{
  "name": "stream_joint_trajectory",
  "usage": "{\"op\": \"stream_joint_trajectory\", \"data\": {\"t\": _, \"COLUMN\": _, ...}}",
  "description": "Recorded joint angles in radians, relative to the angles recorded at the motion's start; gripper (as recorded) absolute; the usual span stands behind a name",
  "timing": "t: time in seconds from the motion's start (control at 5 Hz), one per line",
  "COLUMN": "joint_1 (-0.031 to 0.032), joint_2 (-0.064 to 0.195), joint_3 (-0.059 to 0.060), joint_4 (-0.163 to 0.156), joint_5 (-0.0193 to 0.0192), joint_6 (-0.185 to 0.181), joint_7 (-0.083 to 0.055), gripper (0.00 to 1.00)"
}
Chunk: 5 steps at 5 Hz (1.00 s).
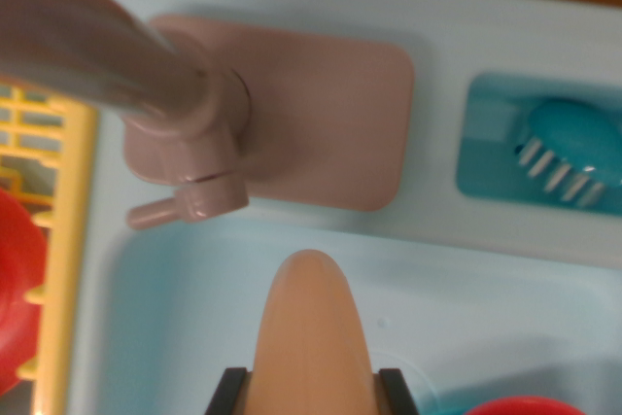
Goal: Pick detergent from the sink
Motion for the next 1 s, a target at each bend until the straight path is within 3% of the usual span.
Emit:
{"op": "stream_joint_trajectory", "data": {"t": 0.2, "joint_1": 0.0, "joint_2": 0.0, "joint_3": 0.0, "joint_4": 0.0, "joint_5": 0.0, "joint_6": 0.0, "joint_7": 0.0, "gripper": 1.0}}
{"op": "stream_joint_trajectory", "data": {"t": 0.4, "joint_1": 0.0001, "joint_2": -0.013, "joint_3": 0.0, "joint_4": 0.034, "joint_5": -0.0017, "joint_6": 0.047, "joint_7": 0.002, "gripper": 1.0}}
{"op": "stream_joint_trajectory", "data": {"t": 0.6, "joint_1": 0.0001, "joint_2": -0.013, "joint_3": 0.0, "joint_4": 0.034, "joint_5": -0.0017, "joint_6": 0.047, "joint_7": 0.002, "gripper": 1.0}}
{"op": "stream_joint_trajectory", "data": {"t": 0.8, "joint_1": 0.0003, "joint_2": -0.026, "joint_3": -0.001, "joint_4": 0.067, "joint_5": -0.0033, "joint_6": 0.093, "joint_7": 0.004, "gripper": 1.0}}
{"op": "stream_joint_trajectory", "data": {"t": 1.0, "joint_1": 0.0003, "joint_2": -0.026, "joint_3": -0.001, "joint_4": 0.067, "joint_5": -0.0033, "joint_6": 0.093, "joint_7": 0.004, "gripper": 1.0}}
